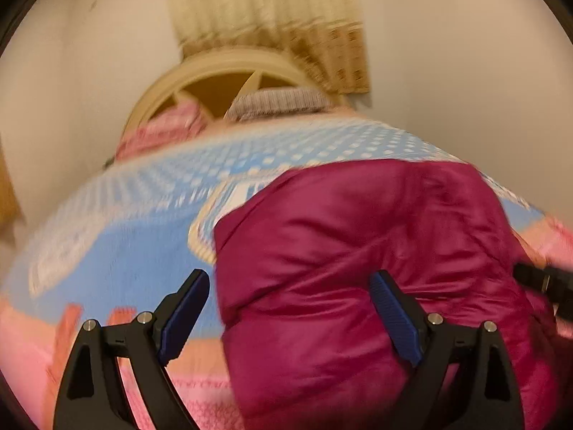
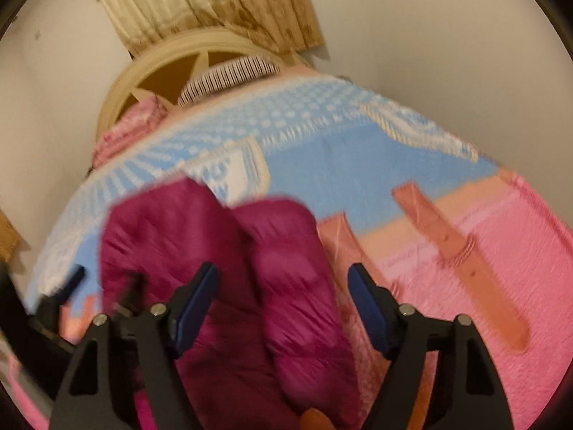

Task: Fold large clothes

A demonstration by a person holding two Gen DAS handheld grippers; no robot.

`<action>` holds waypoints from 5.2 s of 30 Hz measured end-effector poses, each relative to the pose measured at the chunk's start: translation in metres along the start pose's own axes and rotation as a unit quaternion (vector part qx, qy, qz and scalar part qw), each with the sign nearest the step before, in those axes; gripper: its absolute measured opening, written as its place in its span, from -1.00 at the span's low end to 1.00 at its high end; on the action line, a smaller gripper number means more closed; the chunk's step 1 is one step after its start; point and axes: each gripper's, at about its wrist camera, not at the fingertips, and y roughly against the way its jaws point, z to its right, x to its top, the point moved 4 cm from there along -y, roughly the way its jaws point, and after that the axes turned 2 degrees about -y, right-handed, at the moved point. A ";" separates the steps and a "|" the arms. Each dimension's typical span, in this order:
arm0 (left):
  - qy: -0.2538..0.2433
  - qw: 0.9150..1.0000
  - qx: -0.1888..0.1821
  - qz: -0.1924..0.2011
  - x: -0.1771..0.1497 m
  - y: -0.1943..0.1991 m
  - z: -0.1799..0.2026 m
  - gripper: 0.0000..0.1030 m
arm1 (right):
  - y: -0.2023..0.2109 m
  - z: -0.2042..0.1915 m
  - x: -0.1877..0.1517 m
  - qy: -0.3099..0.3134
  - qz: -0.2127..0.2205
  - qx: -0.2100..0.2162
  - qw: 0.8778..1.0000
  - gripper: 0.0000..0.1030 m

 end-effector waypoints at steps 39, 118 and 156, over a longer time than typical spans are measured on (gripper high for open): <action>-0.019 0.998 -0.009 -0.057 -0.022 -0.060 0.024 0.93 | -0.063 0.031 -0.040 -0.002 -0.040 -0.039 0.998 0.53; 0.098 0.995 -0.012 0.009 -0.084 0.150 -0.193 -0.03 | 0.019 -0.148 -0.100 0.178 -0.061 0.283 0.941 -0.45; 0.162 0.984 0.070 -0.026 -0.154 0.174 -0.286 -0.02 | 0.022 -0.251 -0.164 0.280 -0.111 0.324 0.897 -0.45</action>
